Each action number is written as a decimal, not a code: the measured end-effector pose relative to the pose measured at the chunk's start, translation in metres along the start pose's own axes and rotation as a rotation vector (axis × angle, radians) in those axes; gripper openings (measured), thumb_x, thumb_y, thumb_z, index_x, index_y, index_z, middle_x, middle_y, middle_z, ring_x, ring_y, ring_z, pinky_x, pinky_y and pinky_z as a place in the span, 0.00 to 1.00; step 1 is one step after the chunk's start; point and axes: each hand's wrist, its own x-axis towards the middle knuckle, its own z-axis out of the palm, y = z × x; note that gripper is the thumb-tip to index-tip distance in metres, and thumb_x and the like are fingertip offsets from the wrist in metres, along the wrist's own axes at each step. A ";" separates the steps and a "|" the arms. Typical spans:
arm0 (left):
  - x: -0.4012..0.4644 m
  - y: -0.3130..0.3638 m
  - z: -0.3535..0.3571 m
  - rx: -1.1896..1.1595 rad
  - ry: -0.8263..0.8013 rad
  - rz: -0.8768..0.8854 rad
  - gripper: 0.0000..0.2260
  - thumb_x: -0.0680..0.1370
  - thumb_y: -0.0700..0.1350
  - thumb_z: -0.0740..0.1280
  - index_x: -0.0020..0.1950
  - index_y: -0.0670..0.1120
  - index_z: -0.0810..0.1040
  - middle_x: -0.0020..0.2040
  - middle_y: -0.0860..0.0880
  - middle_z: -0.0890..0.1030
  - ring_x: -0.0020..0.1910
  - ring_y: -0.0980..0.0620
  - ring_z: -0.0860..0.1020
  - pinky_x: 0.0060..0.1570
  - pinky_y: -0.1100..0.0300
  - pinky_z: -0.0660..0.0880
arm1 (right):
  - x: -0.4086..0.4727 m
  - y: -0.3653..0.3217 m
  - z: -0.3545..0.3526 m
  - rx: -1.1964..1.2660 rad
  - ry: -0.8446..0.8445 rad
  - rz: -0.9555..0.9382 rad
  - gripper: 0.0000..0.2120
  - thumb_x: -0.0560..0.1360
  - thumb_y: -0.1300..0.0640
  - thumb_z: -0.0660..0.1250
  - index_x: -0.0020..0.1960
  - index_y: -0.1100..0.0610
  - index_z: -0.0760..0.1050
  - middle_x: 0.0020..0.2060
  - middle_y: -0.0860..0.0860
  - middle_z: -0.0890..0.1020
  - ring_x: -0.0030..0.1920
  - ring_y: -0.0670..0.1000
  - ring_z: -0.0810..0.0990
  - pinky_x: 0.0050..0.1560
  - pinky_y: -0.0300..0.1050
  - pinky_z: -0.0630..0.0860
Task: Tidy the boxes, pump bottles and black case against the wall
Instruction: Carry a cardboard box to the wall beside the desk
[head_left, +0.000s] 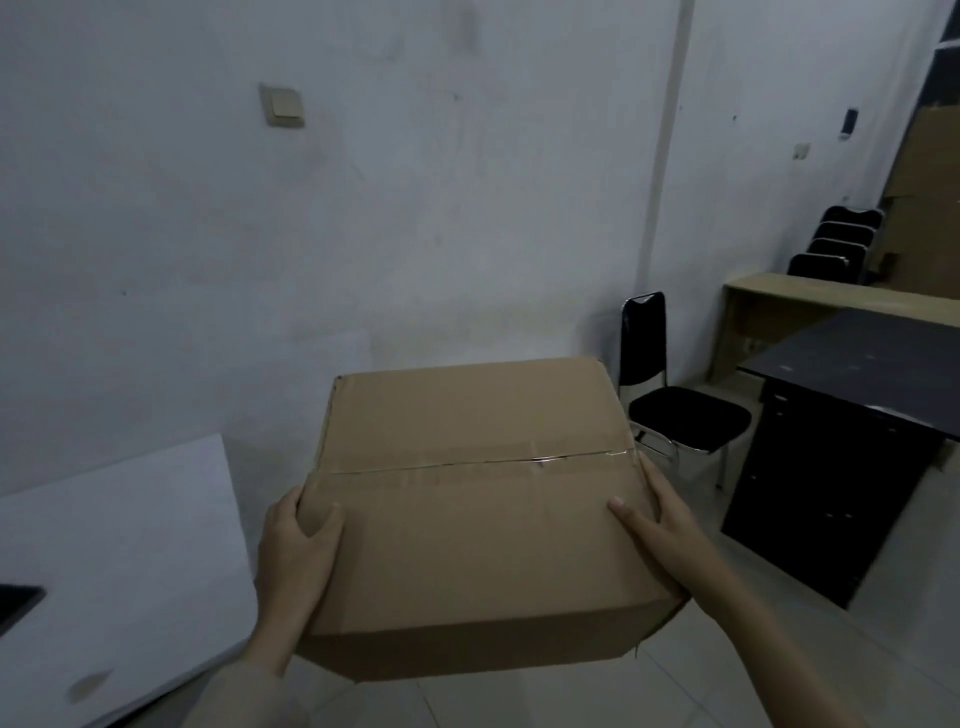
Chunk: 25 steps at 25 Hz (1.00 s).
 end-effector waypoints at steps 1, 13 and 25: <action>0.016 -0.005 0.017 0.000 0.018 -0.018 0.23 0.76 0.51 0.63 0.69 0.45 0.67 0.66 0.41 0.73 0.60 0.40 0.73 0.58 0.46 0.70 | 0.027 0.008 0.003 0.003 -0.029 -0.006 0.33 0.76 0.55 0.64 0.75 0.51 0.51 0.74 0.51 0.60 0.72 0.52 0.63 0.63 0.42 0.63; 0.144 -0.063 0.173 -0.013 0.162 -0.346 0.27 0.70 0.50 0.66 0.68 0.44 0.69 0.65 0.41 0.74 0.61 0.40 0.73 0.60 0.47 0.70 | 0.324 0.091 0.060 -0.030 -0.410 0.044 0.33 0.76 0.57 0.64 0.75 0.52 0.51 0.69 0.46 0.64 0.64 0.42 0.63 0.60 0.37 0.62; 0.287 -0.281 0.231 0.092 0.234 -0.761 0.24 0.73 0.33 0.66 0.69 0.38 0.67 0.66 0.36 0.73 0.65 0.38 0.71 0.61 0.49 0.67 | 0.495 0.270 0.302 -0.044 -0.747 0.329 0.31 0.77 0.63 0.61 0.75 0.54 0.51 0.75 0.50 0.58 0.74 0.51 0.59 0.67 0.41 0.59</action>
